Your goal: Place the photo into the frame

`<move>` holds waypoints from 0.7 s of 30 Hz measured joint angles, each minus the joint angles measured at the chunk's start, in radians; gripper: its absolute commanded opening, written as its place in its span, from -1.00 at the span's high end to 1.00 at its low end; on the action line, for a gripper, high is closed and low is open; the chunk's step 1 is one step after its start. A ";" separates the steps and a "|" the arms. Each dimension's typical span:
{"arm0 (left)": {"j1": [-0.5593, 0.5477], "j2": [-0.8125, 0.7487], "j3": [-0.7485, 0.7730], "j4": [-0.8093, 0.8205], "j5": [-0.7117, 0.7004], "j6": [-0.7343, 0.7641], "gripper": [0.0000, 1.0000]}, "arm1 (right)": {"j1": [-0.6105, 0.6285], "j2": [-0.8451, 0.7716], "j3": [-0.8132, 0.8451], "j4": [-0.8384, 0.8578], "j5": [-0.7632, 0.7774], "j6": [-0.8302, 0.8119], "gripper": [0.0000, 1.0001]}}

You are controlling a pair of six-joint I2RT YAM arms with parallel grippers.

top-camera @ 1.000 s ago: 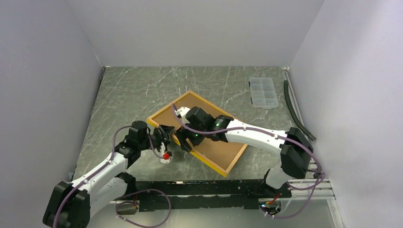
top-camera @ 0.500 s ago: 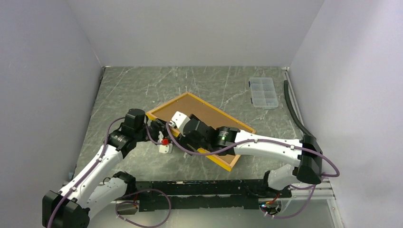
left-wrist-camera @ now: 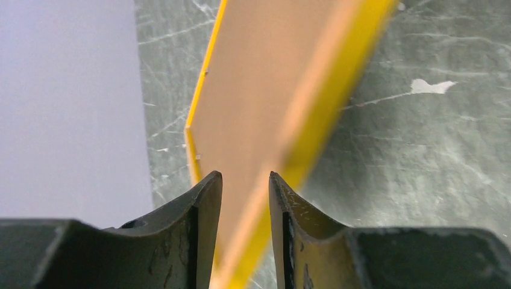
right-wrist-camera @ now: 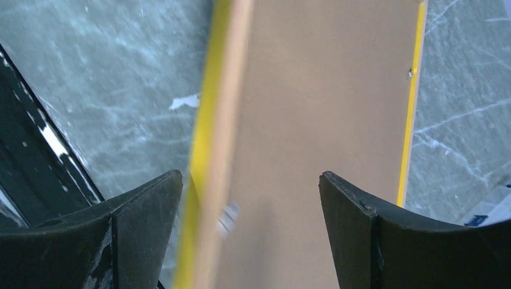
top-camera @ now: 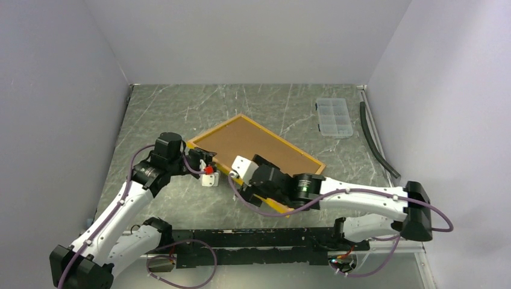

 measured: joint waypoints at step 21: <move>0.014 -0.071 -0.092 0.018 -0.040 0.041 -0.10 | 0.065 0.056 -0.164 0.021 -0.035 0.004 -0.80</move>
